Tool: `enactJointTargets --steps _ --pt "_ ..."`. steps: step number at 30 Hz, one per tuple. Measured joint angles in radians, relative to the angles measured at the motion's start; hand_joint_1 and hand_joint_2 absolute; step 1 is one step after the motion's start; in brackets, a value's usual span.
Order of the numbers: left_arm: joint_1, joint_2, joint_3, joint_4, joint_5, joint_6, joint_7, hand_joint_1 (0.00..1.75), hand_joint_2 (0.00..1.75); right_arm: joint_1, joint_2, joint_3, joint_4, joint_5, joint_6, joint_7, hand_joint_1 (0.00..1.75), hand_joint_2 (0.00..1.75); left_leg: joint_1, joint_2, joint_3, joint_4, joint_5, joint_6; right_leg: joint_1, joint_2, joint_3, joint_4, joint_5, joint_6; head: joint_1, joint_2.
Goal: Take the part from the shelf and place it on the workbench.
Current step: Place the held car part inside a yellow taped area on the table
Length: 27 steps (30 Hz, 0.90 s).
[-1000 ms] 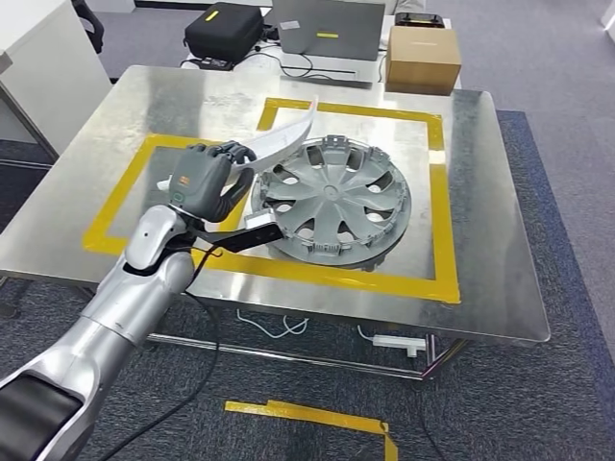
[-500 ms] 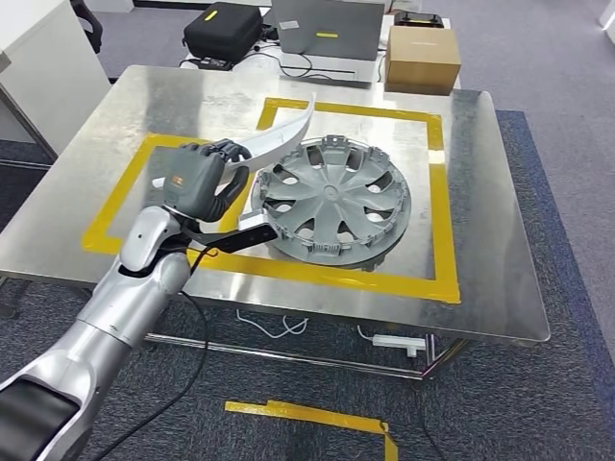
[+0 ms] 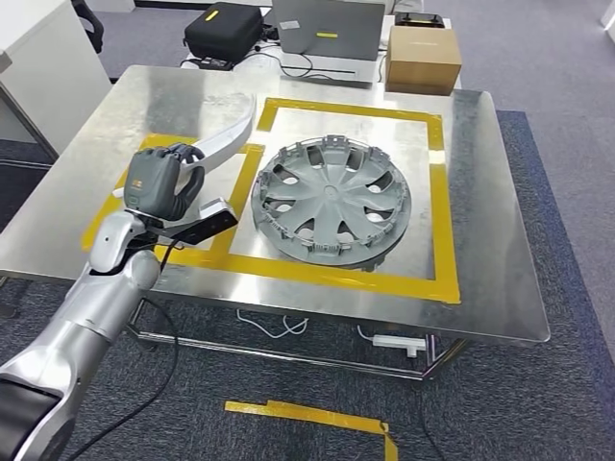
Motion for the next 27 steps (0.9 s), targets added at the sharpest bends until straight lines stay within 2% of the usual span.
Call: enactJointTargets --steps 15,27 --pt "-0.008 0.114 0.143 0.227 0.013 0.013 0.045 1.75 1.75 0.010 0.000 0.000 0.002 0.007 0.013 0.015 0.00 0.00 0.000 0.003 0.000 0.000 0.000 0.000 0.000 0.003 -0.001 0.000 0.000 0.000 0.000 0.000" --pt "-0.028 0.155 0.156 0.301 -0.110 0.012 0.150 1.75 1.75 0.002 0.000 0.000 0.005 0.013 0.028 0.015 0.00 0.00 0.000 0.003 0.000 0.000 0.000 0.000 0.000 0.003 -0.001 0.000 0.000 0.000 0.000 0.000"
